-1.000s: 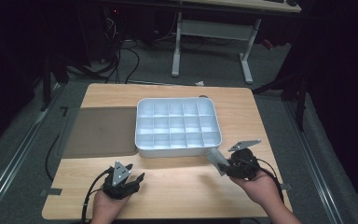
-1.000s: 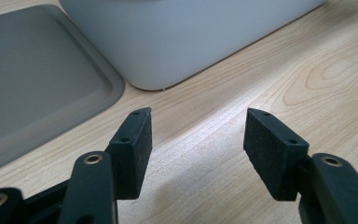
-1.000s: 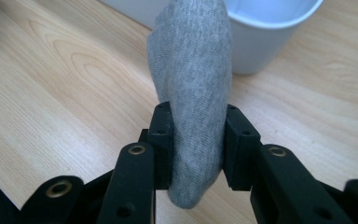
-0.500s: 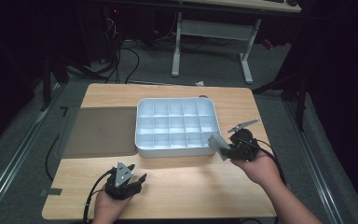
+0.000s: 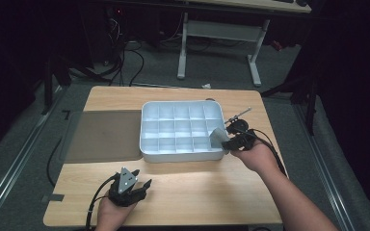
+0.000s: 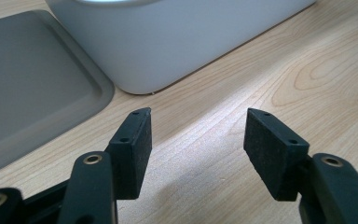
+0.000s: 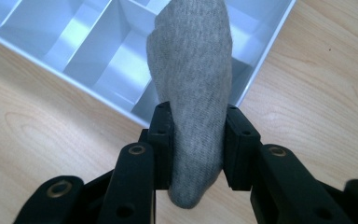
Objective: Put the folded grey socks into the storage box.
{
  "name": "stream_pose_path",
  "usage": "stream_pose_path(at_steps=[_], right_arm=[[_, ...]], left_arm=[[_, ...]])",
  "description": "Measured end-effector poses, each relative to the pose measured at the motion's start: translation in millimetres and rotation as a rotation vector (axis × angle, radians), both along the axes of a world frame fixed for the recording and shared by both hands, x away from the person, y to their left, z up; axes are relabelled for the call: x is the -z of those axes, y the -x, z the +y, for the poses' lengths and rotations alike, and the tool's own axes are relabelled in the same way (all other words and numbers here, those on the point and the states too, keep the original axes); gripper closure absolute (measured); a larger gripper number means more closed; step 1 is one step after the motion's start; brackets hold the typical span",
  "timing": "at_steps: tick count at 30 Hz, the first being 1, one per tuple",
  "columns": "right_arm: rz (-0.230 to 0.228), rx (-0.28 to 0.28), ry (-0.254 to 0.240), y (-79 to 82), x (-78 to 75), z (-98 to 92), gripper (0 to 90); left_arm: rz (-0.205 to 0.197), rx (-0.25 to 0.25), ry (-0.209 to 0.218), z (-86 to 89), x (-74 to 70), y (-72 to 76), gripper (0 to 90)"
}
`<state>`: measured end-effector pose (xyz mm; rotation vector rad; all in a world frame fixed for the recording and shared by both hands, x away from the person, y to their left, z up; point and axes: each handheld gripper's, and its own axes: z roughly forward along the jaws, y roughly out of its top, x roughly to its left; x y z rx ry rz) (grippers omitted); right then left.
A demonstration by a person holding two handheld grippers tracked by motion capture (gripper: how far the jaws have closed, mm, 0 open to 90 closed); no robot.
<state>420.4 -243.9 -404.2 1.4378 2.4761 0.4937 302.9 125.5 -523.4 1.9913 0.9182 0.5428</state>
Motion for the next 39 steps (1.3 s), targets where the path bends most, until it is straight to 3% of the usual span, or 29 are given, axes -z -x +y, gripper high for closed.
stream_pose_path(at_steps=[9, 14, 19, 22, 23, 24, 39], right_arm=[[0.041, 0.008, 0.072, -22.6, 8.4, 12.7, 70.1], [0.074, -0.005, 0.130, -28.2, 12.8, 19.5, 70.5], [0.100, -0.015, 0.152, -31.0, 21.2, 23.7, 71.0], [0.106, -0.020, 0.151, -32.6, 23.2, 24.1, 71.0], [0.125, 0.013, 0.145, -31.6, 23.2, 25.7, 71.0], [0.116, -0.019, 0.149, -33.7, 24.4, 23.9, 71.1], [0.170, -0.016, 0.106, -39.0, 34.2, 19.5, 71.1]], left_arm=[[0.007, 0.002, -0.004, 0.2, 0.3, -0.6, 42.2], [0.005, 0.000, -0.004, 0.6, 0.4, -0.8, 42.1], [0.009, 0.003, -0.007, 0.6, 0.7, -1.0, 42.1], [0.009, 0.002, -0.008, 0.5, 1.2, -1.3, 42.1], [0.009, 0.001, -0.012, 0.3, 1.6, -1.6, 42.1], [0.010, 0.002, -0.014, 0.2, 1.8, -1.7, 42.0], [0.011, 0.001, -0.016, 0.3, 1.9, -1.3, 41.9]])
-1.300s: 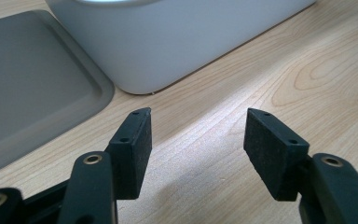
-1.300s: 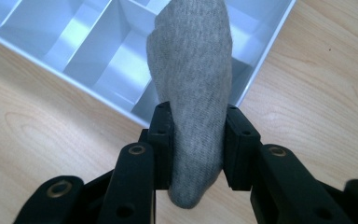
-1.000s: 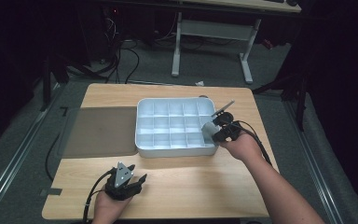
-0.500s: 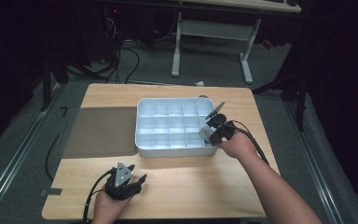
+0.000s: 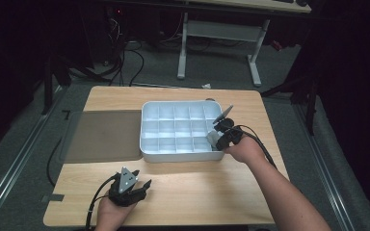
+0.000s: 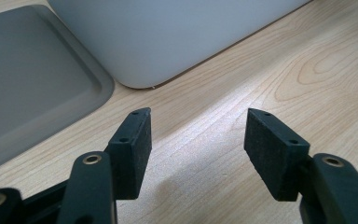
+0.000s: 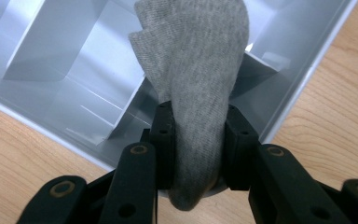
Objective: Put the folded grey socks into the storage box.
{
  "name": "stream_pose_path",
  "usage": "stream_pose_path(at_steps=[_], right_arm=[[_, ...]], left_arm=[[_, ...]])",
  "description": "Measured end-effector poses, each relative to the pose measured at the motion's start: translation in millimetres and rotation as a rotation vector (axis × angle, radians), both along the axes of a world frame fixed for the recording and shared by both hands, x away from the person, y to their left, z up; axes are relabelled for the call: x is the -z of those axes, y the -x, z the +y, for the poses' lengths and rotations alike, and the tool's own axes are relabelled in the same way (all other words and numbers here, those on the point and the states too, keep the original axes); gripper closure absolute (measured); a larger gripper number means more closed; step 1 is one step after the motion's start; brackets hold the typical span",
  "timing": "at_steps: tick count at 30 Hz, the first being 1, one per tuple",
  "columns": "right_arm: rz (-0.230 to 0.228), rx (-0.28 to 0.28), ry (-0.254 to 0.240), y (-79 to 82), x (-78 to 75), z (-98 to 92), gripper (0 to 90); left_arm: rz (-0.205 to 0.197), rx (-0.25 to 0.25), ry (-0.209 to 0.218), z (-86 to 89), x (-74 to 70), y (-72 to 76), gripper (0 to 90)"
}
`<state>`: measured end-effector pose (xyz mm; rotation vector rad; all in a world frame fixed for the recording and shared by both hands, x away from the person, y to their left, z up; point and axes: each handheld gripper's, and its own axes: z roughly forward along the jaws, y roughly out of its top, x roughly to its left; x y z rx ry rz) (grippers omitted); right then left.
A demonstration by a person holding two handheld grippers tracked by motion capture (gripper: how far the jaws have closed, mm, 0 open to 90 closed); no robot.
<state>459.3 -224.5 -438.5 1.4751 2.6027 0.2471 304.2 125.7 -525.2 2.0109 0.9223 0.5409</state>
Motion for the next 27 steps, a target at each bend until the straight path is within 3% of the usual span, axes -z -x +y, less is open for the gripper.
stream_pose_path(at_steps=[13, 22, 27], right_arm=[[0.035, 0.011, -0.014, -2.8, 12.2, 0.9, 70.9], [0.025, -0.008, -0.004, -3.1, 12.6, 1.2, 69.7], [0.034, -0.013, -0.023, -2.3, 9.3, 3.0, 60.6]], left_arm=[[0.000, 0.001, -0.004, 0.2, -0.1, 0.0, 41.9], [-0.001, 0.001, -0.001, -0.6, 0.0, 0.6, 41.9], [0.001, 0.001, -0.001, 0.2, -0.3, 0.1, 41.9]])
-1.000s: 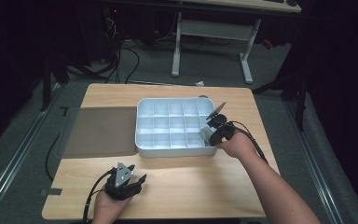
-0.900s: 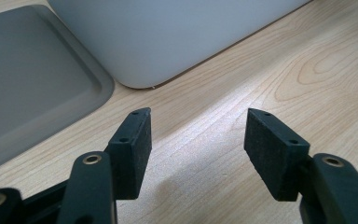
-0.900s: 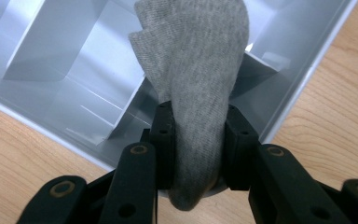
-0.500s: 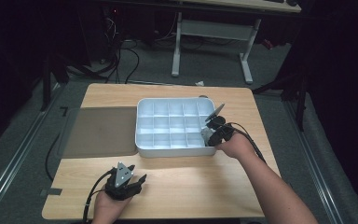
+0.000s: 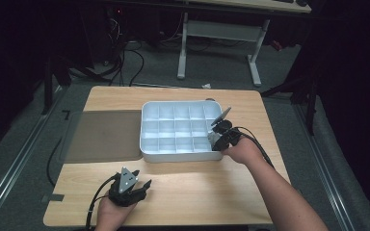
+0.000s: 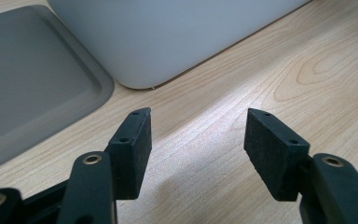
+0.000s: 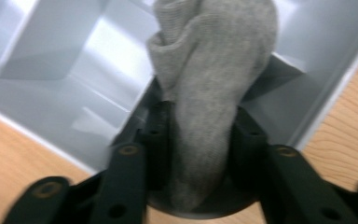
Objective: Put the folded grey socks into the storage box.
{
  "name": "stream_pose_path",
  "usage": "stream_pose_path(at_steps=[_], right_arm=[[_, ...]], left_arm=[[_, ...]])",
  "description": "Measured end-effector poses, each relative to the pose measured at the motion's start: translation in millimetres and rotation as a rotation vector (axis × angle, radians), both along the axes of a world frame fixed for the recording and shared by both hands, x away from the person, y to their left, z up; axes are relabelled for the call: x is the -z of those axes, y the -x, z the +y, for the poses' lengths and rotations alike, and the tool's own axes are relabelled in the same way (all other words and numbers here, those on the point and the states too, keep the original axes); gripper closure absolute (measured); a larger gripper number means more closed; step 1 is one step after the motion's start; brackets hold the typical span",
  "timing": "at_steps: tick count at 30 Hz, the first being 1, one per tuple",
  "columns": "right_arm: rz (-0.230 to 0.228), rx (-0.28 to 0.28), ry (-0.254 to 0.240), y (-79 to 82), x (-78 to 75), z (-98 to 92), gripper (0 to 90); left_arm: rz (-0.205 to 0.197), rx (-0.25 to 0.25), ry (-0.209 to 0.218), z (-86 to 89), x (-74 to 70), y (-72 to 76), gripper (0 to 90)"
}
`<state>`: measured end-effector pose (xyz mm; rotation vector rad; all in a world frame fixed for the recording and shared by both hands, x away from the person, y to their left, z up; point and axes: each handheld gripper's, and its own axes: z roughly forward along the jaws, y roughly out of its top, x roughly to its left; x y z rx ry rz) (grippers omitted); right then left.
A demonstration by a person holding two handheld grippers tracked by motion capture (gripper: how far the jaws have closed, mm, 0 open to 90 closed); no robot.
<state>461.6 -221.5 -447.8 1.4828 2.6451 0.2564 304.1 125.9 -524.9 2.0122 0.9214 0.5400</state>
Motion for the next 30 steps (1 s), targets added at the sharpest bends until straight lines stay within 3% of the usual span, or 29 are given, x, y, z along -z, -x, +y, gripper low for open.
stream_pose_path(at_steps=[12, 16, 21, 24, 26, 30], right_arm=[[-0.036, -0.004, -0.010, 3.5, -16.8, -1.1, 54.3], [-0.053, 0.008, -0.037, 3.0, -26.9, -4.0, 55.1], [-0.063, 0.000, -0.063, 3.1, -39.5, -5.8, 69.7], [-0.064, -0.008, -0.046, 4.8, -43.0, -6.4, 78.1], [-0.062, -0.013, -0.034, 5.2, -41.0, -7.1, 83.8], [-0.034, -0.013, -0.007, 4.2, -29.1, -5.8, 86.2]], left_arm=[[0.002, 0.000, 0.008, 0.3, -0.4, -0.1, 41.9], [0.001, 0.000, 0.007, 0.4, -0.4, -0.1, 41.9], [0.004, -0.002, 0.008, 0.9, 0.0, -0.6, 41.9], [0.001, -0.004, 0.009, 0.2, 0.6, -0.7, 41.9], [0.002, -0.001, 0.005, 0.2, 0.5, -0.6, 41.9], [0.001, 0.000, 0.003, 0.3, 0.2, -0.2, 41.9]])
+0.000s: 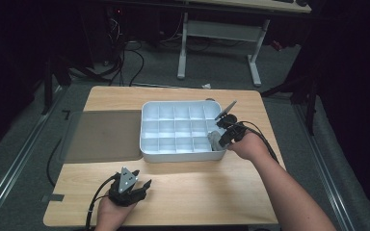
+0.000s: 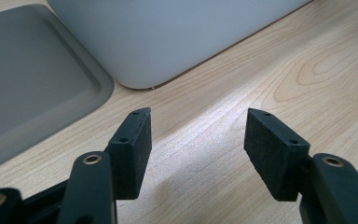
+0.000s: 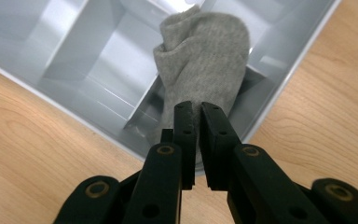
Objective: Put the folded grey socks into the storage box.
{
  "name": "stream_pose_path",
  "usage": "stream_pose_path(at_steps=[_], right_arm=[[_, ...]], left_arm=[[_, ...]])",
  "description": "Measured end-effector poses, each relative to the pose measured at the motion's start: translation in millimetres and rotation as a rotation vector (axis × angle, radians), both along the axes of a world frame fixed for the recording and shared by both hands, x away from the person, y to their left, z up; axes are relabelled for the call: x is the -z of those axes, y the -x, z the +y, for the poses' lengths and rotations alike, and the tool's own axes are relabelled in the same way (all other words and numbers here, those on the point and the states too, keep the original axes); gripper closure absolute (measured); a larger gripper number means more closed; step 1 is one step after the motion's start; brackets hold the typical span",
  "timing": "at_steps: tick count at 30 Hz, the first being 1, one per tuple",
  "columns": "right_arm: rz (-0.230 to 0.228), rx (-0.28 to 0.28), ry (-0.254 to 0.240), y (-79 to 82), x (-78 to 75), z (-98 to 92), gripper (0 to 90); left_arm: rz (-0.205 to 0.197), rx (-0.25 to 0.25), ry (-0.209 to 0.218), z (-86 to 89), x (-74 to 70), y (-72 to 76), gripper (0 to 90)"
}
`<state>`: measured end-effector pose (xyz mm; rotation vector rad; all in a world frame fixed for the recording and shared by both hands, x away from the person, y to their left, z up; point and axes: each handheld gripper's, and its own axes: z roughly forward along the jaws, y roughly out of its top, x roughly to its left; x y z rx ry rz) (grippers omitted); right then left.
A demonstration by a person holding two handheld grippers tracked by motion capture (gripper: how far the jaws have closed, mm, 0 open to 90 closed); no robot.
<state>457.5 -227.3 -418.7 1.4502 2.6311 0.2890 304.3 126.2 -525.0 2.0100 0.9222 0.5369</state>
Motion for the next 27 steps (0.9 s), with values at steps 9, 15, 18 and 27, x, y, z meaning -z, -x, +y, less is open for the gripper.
stream_pose_path(at_steps=[9, 15, 18, 27], right_arm=[[0.051, -0.007, 0.027, -1.2, 27.1, 3.1, 83.3], [0.023, 0.007, -0.014, -4.1, 8.1, 1.5, 83.2], [0.007, 0.026, -0.025, -9.7, 0.6, 1.3, 84.9], [0.018, 0.047, 0.028, -32.4, 21.8, 6.9, 89.2]], left_arm=[[0.002, -0.003, 0.002, 1.0, 0.2, -0.2, 41.9], [0.001, -0.003, 0.004, 0.5, -0.1, 0.3, 41.9], [0.000, -0.004, 0.003, 1.0, -0.3, 0.5, 41.8], [0.004, -0.009, 0.010, 4.0, -0.1, 0.2, 41.9]])
